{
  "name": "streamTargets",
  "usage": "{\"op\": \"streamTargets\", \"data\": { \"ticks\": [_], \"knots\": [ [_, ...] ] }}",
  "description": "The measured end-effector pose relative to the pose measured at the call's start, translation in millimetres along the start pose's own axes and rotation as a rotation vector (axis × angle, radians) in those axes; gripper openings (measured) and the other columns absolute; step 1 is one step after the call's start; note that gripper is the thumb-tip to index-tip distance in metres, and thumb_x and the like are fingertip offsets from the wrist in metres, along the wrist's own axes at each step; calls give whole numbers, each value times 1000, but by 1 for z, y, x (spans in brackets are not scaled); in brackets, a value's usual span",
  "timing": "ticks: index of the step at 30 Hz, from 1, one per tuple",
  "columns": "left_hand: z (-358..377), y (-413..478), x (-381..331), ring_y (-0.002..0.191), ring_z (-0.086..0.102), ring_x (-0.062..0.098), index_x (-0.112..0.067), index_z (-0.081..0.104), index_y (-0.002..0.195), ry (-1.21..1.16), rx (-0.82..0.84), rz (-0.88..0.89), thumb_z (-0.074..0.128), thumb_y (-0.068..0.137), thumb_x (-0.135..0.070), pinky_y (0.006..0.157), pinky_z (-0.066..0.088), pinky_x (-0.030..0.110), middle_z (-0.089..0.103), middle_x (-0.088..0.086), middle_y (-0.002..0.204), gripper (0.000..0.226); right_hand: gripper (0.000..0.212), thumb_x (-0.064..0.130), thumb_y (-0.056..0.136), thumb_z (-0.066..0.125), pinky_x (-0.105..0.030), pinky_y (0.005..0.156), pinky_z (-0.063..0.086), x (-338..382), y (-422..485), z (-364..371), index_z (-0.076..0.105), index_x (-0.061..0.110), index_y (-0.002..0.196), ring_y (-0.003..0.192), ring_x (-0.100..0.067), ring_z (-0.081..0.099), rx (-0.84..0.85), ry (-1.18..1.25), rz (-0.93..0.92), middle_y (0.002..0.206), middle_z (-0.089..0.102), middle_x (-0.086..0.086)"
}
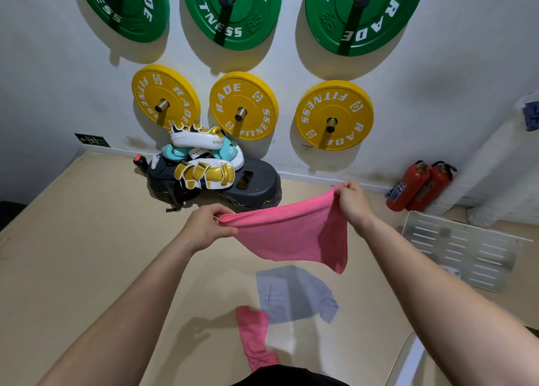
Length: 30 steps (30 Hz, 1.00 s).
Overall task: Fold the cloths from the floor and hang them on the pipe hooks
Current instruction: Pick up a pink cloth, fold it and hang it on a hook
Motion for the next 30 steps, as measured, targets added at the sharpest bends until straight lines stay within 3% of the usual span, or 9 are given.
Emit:
{"op": "streamTargets", "data": {
  "ticks": [3, 6, 9, 11, 16, 20, 26, 28, 30],
  "knots": [
    [-6, 6, -7, 71, 61, 15, -28, 69, 85, 31, -106, 56, 78, 82, -21, 60, 45, 25, 68, -7, 78, 12, 15, 11, 78, 42, -31, 60, 35, -4, 0, 1, 53, 19, 71, 70, -18, 50, -9, -50, -10, 72, 55, 1],
    [-19, 12, -12, 78, 62, 8, -28, 72, 86, -34, -201, 97, 71, 89, -26, 66, 48, 28, 70, -11, 82, 3, 18, 7, 80, 41, -31, 66, 37, -11, -3, -4, 52, 19, 73, 74, -19, 51, -41, -79, 15, 78, 56, -1],
    [-24, 16, -17, 80, 60, 5, -22, 73, 90, -86, -231, 101, 66, 93, -26, 67, 44, 22, 71, -7, 86, 8, 16, 7, 71, 41, -29, 53, 30, -18, -9, -4, 46, 19, 61, 66, -23, 44, -53, -101, 55, 61, 47, 0],
    [-29, 18, -17, 80, 59, 11, -18, 70, 92, -93, -294, 74, 60, 96, -24, 65, 41, 21, 68, -4, 86, 12, 23, 4, 75, 42, -30, 52, 27, -15, -12, -1, 42, 20, 58, 66, -21, 42, -64, -67, 37, 59, 43, 2],
    [-43, 13, -16, 91, 55, 18, -19, 60, 99, -140, -477, 47, 53, 100, -24, 76, 38, 31, 63, -2, 98, 9, 12, 16, 99, 37, -31, 77, 35, 7, -23, 3, 47, 11, 104, 91, -19, 50, -92, 31, -114, 98, 54, -2],
    [-47, 13, -14, 91, 55, 16, -14, 62, 103, -190, -552, 1, 60, 97, -29, 76, 38, 28, 62, -2, 97, 16, 12, 19, 103, 34, -30, 78, 33, 23, -24, -1, 42, 11, 108, 93, -20, 49, -148, -25, -225, 104, 54, -5],
    [-34, 16, -7, 76, 58, 17, -14, 65, 91, -308, -565, -100, 66, 93, -37, 63, 44, 25, 64, 0, 83, 23, 6, 15, 93, 45, -43, 92, 45, -3, -7, -4, 51, 14, 92, 99, -27, 56, -227, 64, -51, 99, 58, -5],
    [-14, 15, 2, 76, 63, 22, -17, 64, 85, -401, -524, -158, 69, 88, -41, 67, 56, 33, 66, 3, 81, 24, 6, 13, 89, 46, -45, 92, 46, -14, -11, -3, 52, 15, 88, 97, -28, 57, -253, 94, 17, 97, 60, -6],
    [16, 12, 7, 72, 66, 24, -15, 66, 86, -500, -440, -199, 72, 87, -38, 61, 60, 37, 67, 8, 81, 24, 7, 12, 86, 48, -42, 89, 47, -29, -22, 4, 53, 16, 85, 90, -26, 56, -250, 139, 100, 92, 60, -5]
  ]
}}
Point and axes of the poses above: each hand's wrist, its own y-axis towards the middle knuckle, its own z-axis out of the palm, x = y × z, the point moved 10 cm from there along y, towards the middle knuckle
